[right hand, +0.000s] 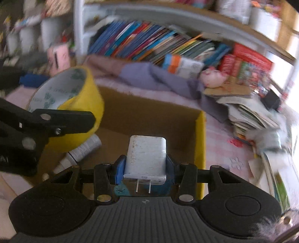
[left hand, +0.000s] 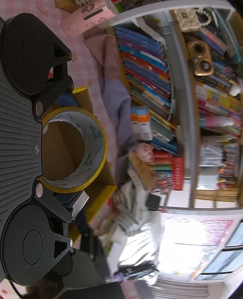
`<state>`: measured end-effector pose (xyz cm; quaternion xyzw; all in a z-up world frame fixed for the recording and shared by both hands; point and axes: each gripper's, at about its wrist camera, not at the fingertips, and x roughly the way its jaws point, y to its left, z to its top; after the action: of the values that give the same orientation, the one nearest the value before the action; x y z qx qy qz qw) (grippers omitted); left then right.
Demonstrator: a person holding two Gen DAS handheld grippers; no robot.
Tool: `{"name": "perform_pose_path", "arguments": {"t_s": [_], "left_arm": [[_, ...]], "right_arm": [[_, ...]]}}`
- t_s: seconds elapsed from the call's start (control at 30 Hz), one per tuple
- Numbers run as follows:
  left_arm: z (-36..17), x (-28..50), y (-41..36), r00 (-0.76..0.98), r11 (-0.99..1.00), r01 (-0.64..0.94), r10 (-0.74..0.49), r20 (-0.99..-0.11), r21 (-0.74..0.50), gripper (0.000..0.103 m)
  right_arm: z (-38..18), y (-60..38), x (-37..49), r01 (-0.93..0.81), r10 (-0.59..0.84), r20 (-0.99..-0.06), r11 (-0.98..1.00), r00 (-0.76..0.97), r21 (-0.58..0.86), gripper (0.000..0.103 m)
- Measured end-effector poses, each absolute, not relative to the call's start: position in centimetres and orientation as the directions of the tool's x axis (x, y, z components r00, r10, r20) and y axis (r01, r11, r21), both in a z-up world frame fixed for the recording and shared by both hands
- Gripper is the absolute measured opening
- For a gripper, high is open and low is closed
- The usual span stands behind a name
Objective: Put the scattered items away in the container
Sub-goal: 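Lower the charger block with the right tool into the box while the left tool lowers the tape roll, then open the right tool to drop the charger while the left tool releases the tape roll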
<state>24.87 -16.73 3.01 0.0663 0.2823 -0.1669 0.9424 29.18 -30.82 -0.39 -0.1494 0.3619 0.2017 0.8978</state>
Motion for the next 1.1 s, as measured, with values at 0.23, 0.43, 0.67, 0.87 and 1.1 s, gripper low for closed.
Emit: {"name": "perform_pose_path", "arguments": {"t_s": [0.23,0.43,0.67,0.87,1.1], "left_arm": [[1.0,28.6,-17.7,0.733,0.926,0.37,-0.24,-0.637,0.077,0.088],[-0.3,30.1,-17.7,0.686,0.933,0.353,-0.206,-0.698,0.072,0.088],[-0.3,30.2,-17.4,0.676,0.945,0.32,-0.186,-0.713,0.058,0.089],[0.1,29.6,-17.4,0.721,0.956,0.276,-0.138,-0.68,0.099,0.093],[1.5,27.8,-17.6,0.757,0.953,0.28,-0.146,-0.637,0.114,0.095]], "right_arm": [[-2.5,-29.0,33.7,-0.629,0.227,-0.792,0.74,0.567,-0.238,0.043],[-4.1,-28.2,35.4,-0.712,0.213,-0.844,0.656,0.492,-0.25,0.043],[-4.1,-28.4,35.9,-0.719,0.23,-0.857,0.662,0.461,-0.209,0.043],[-3.2,-28.9,35.7,-0.695,0.261,-0.828,0.691,0.497,-0.199,0.05],[-1.7,-30.0,34.3,-0.646,0.284,-0.791,0.743,0.542,-0.176,0.055]]}}
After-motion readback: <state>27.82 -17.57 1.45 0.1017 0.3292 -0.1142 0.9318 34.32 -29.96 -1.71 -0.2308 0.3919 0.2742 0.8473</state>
